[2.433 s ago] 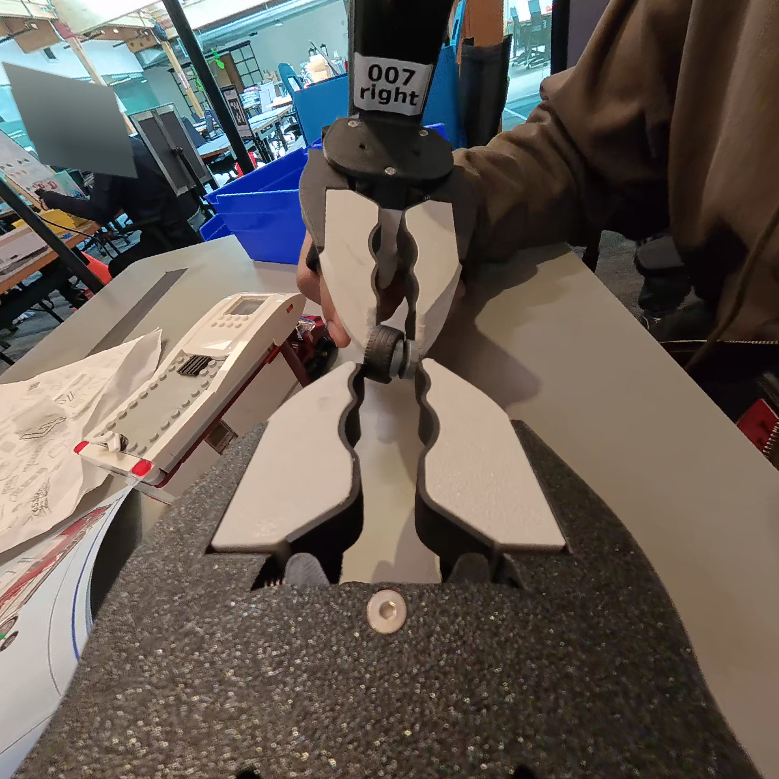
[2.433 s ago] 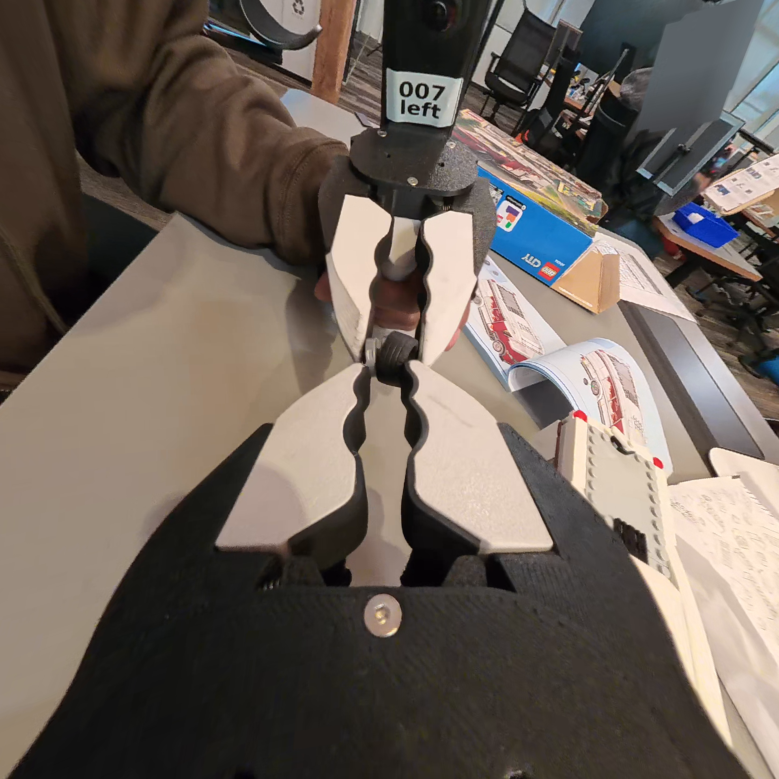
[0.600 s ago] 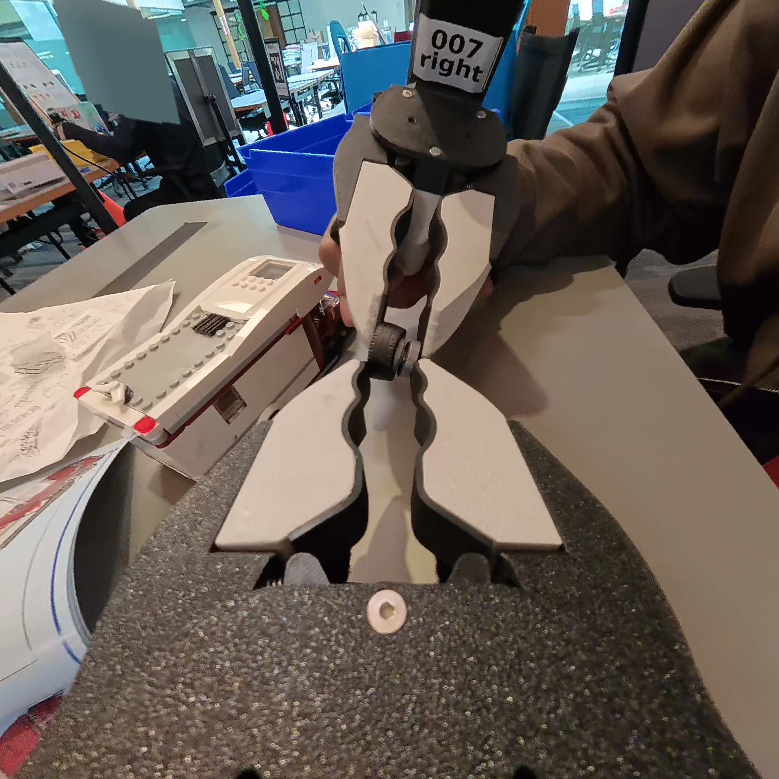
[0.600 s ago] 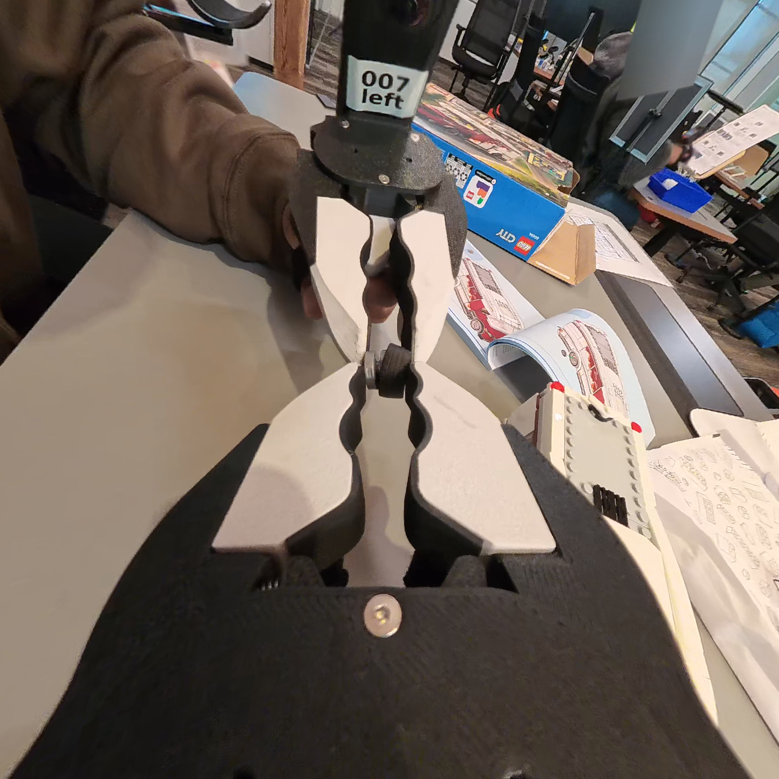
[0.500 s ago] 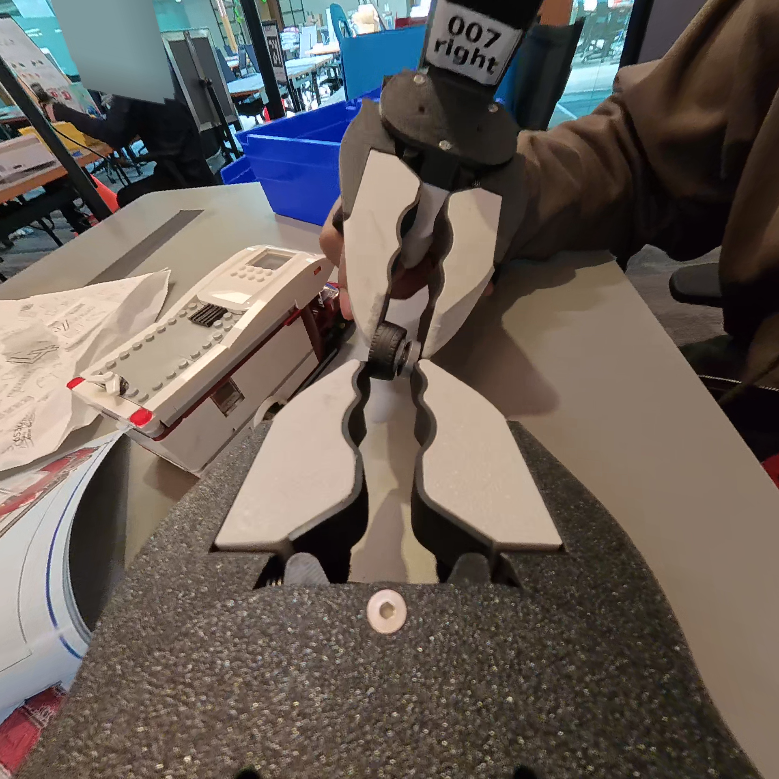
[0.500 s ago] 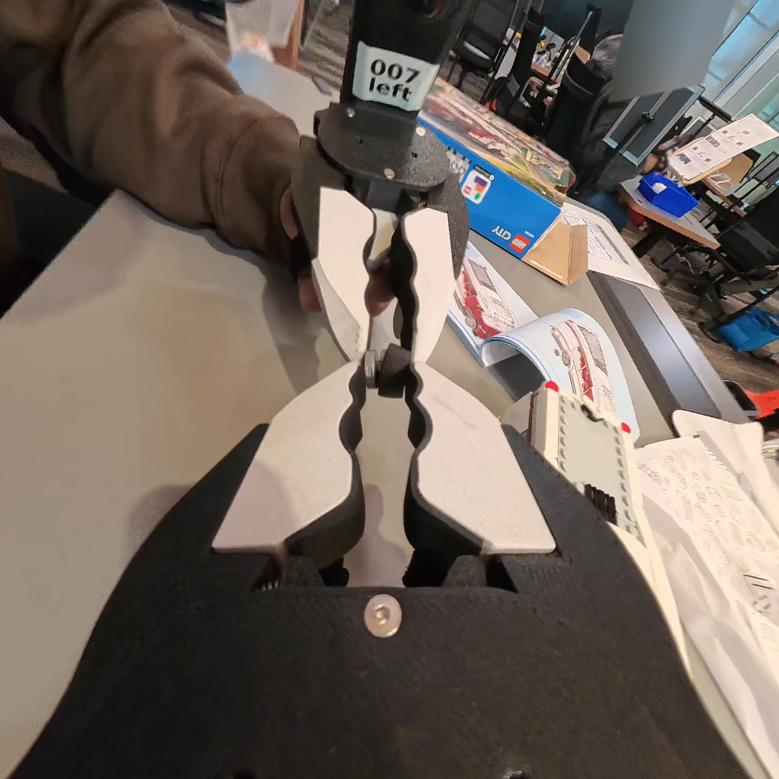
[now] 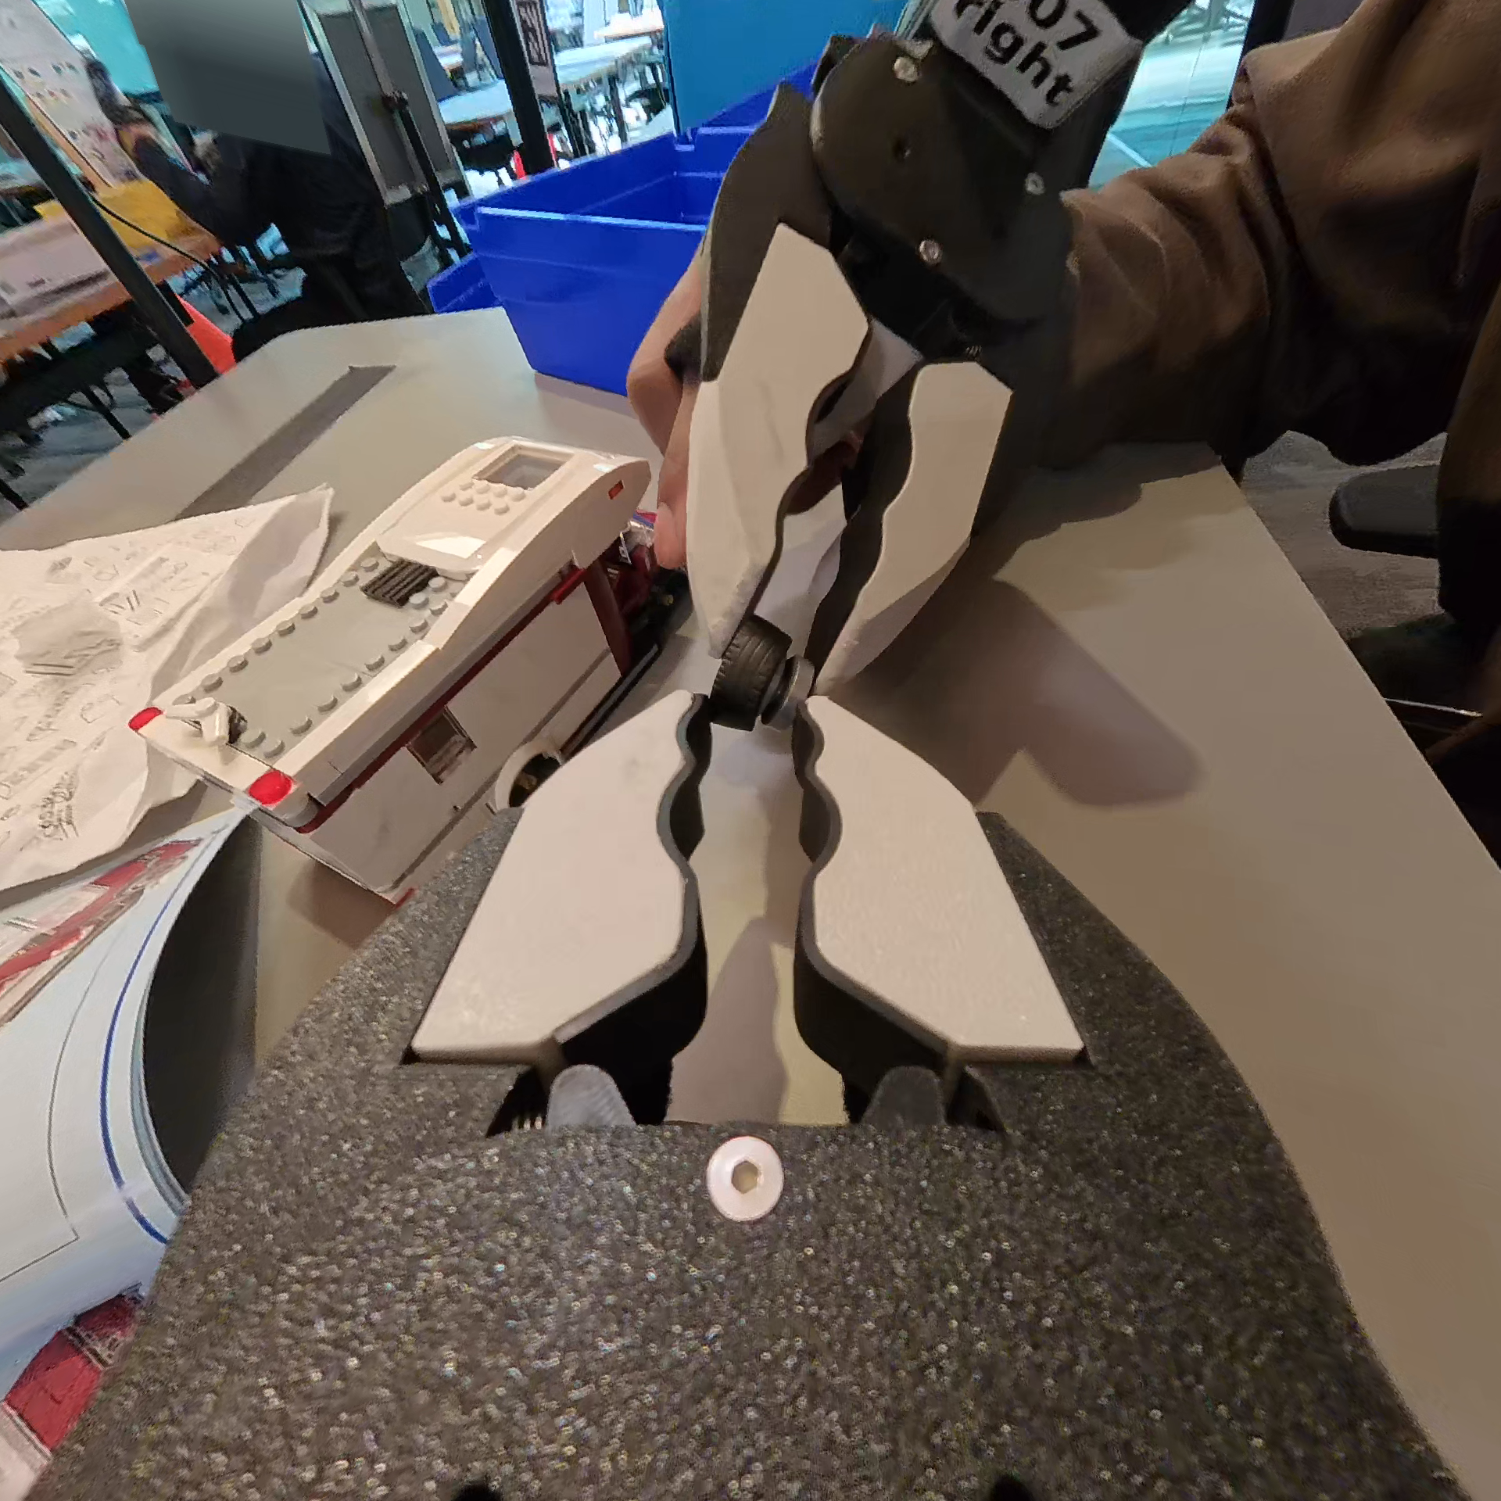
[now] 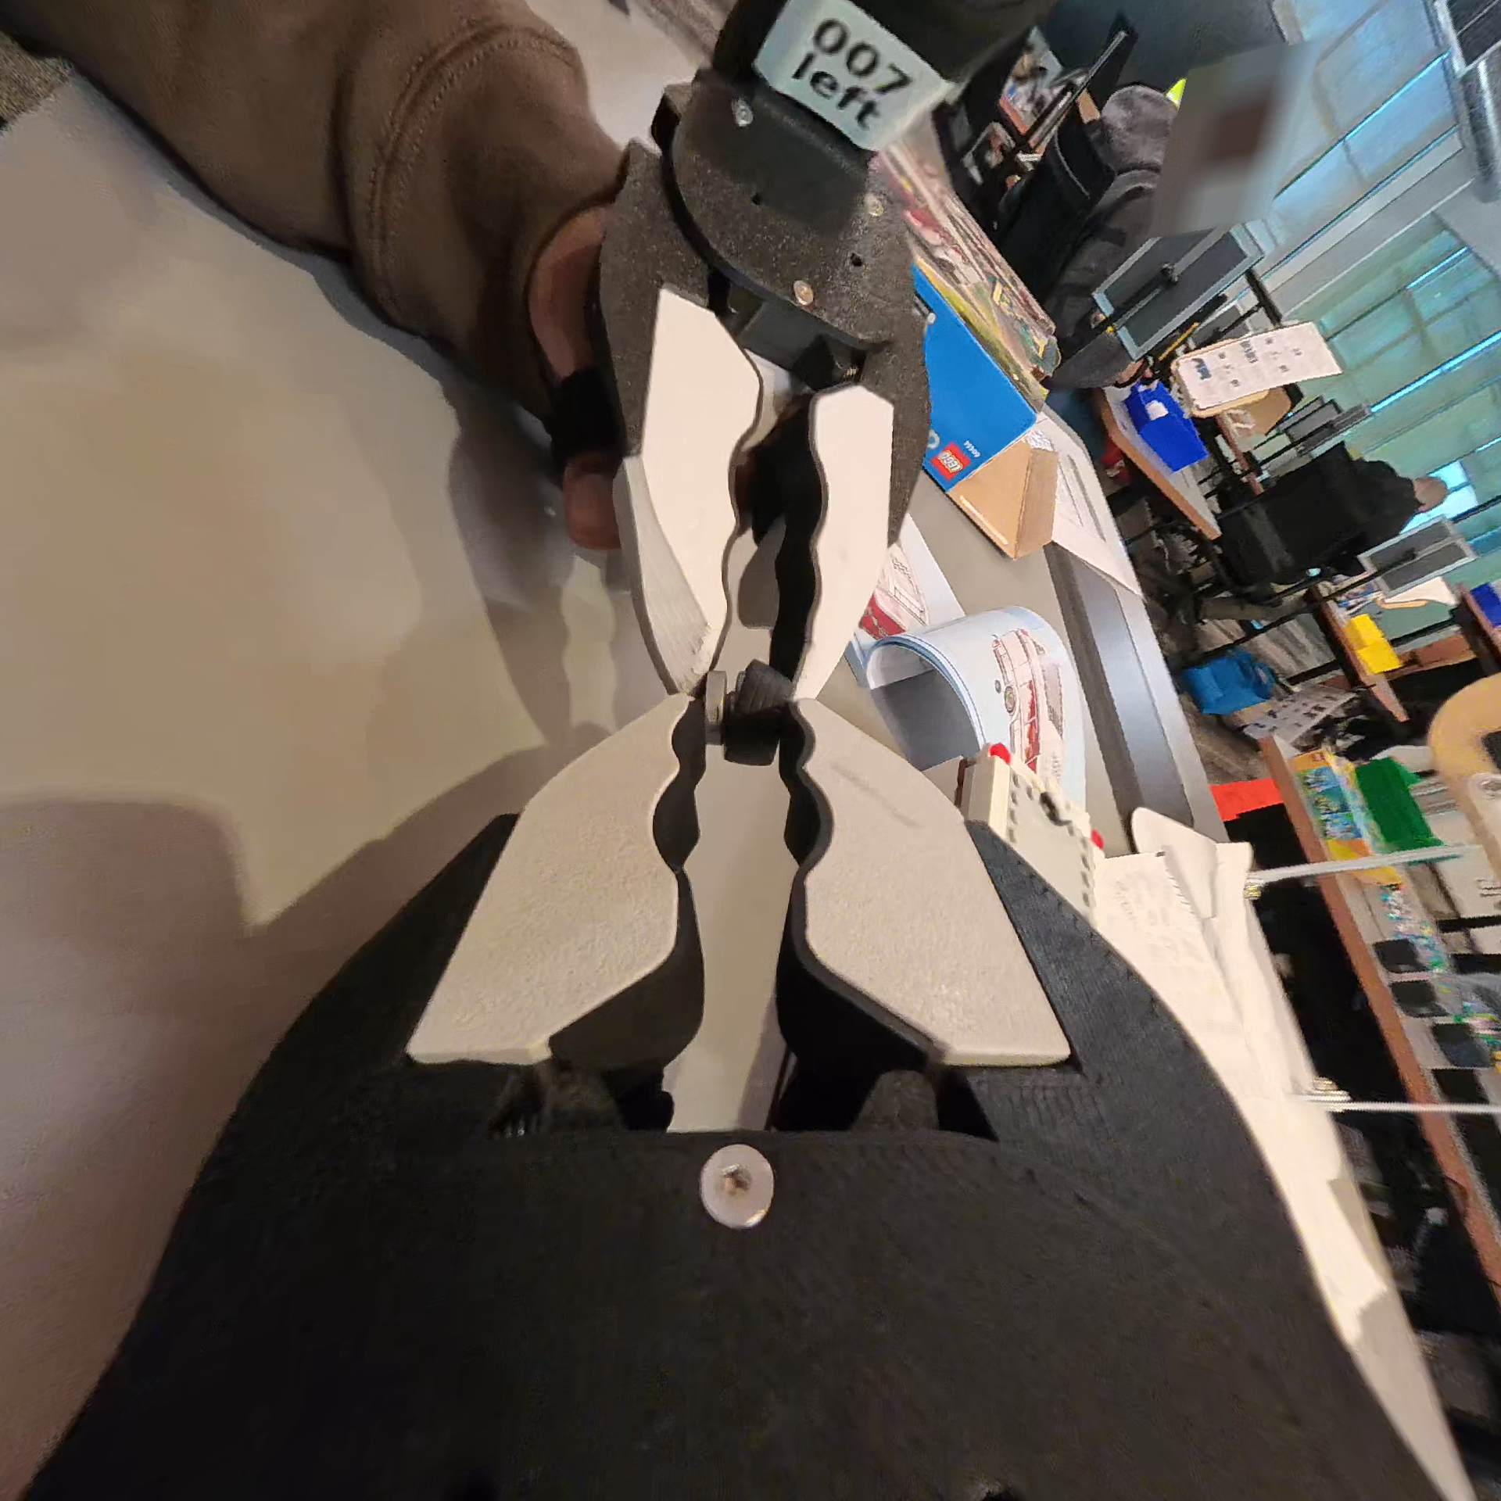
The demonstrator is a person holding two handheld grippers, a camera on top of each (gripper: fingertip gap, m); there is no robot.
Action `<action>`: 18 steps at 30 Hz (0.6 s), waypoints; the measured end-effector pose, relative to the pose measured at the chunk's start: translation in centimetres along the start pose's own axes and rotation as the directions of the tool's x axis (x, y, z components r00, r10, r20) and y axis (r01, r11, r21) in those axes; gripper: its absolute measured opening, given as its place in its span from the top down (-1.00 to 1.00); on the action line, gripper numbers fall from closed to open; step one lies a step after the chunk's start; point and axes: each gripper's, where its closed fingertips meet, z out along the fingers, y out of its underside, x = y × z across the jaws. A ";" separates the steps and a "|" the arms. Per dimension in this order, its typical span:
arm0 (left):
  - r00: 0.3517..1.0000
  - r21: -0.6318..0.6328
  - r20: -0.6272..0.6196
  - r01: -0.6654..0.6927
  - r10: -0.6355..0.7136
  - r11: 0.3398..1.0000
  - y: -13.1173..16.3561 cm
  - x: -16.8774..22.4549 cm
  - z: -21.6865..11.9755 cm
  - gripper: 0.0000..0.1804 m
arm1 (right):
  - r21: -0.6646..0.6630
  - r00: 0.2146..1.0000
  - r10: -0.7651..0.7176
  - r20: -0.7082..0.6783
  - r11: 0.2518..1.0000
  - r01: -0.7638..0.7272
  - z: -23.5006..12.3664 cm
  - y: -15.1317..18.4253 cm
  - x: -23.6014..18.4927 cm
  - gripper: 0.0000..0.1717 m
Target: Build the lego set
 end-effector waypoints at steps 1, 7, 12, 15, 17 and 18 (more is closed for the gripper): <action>1.000 0.013 0.004 -0.001 0.001 1.000 -0.2 0.0 0.0 0.77 | 0.016 0.999 0.036 0.011 0.999 -0.036 -0.1 -0.1 0.1 0.79; 0.994 0.076 -0.105 0.016 -0.008 0.997 -1.1 1.3 -0.5 0.67 | 0.108 0.969 0.187 0.160 0.973 -0.205 -0.7 -1.3 -0.8 0.80; 0.989 0.106 -0.144 -0.026 0.041 0.994 -1.5 2.4 -0.6 0.75 | 0.114 0.945 0.229 0.235 0.959 -0.261 -0.9 -1.6 -1.4 0.80; 0.992 0.105 -0.106 -0.052 0.063 0.993 -1.5 1.9 -0.6 0.76 | 0.112 0.940 0.248 0.232 0.954 -0.279 -0.8 -1.6 -1.2 0.80; 0.994 0.101 -0.076 -0.072 0.080 0.992 -1.6 1.6 -0.7 0.77 | 0.111 0.941 0.259 0.218 0.951 -0.288 -0.8 -1.5 -0.9 0.80; 0.994 0.098 -0.050 -0.088 0.093 0.991 -1.6 1.4 -0.7 0.77 | 0.109 0.942 0.264 0.207 0.951 -0.290 -0.7 -1.4 -0.7 0.80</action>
